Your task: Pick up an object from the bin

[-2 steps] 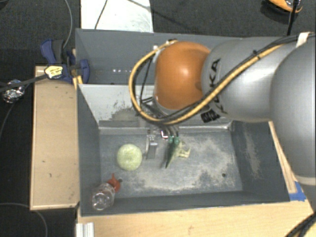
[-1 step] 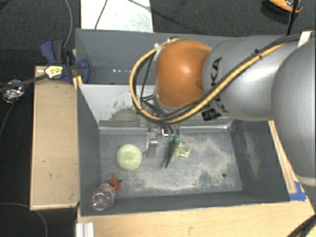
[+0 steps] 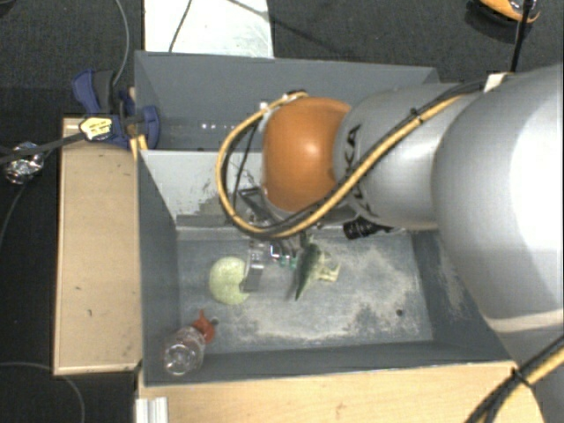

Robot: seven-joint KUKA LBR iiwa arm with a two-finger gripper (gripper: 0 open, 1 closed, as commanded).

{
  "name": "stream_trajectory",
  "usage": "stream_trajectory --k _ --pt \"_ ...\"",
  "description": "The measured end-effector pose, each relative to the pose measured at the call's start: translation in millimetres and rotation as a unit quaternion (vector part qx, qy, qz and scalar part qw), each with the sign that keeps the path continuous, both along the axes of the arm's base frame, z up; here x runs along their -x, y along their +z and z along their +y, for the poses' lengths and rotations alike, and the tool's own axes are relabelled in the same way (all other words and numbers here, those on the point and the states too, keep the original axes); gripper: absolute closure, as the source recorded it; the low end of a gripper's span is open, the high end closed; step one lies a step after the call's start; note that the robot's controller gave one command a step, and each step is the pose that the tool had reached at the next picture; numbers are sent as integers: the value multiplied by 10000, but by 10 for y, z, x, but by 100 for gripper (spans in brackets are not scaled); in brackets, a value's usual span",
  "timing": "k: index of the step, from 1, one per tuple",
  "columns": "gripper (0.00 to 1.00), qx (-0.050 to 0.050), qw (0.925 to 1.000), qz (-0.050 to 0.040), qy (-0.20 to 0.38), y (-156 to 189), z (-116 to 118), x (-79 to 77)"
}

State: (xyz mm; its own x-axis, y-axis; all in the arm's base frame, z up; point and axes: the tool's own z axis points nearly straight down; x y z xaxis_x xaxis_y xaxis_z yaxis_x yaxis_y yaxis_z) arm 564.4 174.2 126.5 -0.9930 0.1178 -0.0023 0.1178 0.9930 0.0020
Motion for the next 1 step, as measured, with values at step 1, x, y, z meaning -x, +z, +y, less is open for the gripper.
stream_trajectory --k 1 --pt "0 6 9999 35 -143 -402 18 17"
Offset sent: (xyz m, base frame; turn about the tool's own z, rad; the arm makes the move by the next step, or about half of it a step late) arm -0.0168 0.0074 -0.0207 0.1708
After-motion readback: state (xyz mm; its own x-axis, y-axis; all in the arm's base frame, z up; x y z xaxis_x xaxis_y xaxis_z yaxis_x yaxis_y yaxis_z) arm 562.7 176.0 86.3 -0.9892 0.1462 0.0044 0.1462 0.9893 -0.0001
